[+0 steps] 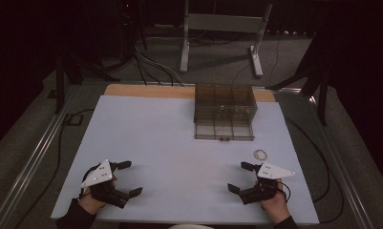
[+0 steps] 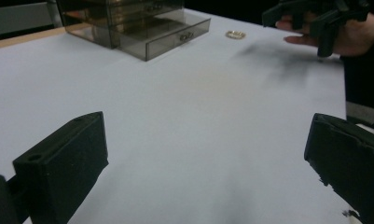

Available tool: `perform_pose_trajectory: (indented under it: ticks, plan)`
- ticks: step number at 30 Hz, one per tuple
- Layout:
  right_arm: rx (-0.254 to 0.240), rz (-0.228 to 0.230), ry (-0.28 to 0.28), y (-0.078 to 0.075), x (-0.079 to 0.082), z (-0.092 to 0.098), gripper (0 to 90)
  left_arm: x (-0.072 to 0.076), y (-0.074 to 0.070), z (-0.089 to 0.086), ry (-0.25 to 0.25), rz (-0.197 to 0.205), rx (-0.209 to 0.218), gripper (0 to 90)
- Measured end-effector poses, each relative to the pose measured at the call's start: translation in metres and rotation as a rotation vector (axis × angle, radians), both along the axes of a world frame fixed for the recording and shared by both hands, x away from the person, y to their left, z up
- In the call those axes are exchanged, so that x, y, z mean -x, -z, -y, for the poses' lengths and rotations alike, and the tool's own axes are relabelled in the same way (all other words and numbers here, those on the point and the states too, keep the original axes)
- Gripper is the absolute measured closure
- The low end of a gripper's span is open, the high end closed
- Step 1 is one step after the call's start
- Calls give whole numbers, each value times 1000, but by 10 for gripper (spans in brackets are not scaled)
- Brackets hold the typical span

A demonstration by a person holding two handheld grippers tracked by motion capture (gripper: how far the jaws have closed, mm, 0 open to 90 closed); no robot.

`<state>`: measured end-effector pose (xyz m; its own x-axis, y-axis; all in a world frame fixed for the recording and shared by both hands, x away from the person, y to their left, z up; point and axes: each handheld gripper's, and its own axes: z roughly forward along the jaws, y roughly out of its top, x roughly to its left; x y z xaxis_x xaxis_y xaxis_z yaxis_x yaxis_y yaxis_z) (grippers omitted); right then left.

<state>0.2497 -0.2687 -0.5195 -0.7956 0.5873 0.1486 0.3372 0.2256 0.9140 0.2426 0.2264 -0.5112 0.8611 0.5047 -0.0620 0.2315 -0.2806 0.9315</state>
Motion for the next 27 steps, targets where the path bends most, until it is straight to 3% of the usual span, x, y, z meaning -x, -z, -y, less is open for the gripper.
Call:
perform_pose_trajectory:
  ticks: [3,11,16,23,27]
  plan:
    - [28,-17,-23,2,-1,-3,0,-2,1,0,-8,-6,-3,4]
    - [29,-30,-45,3,-2,-5,0,-4,3,-2,-24,-21,9,4]
    - [20,-64,-73,1,-4,-7,0,-3,3,-2,-22,-24,1,4]
    - [35,-37,-104,-10,0,-17,0,1,1,-4,-41,-8,6,4]
    - [17,-29,-130,-21,3,-22,0,0,1,-4,-35,-6,4,4]
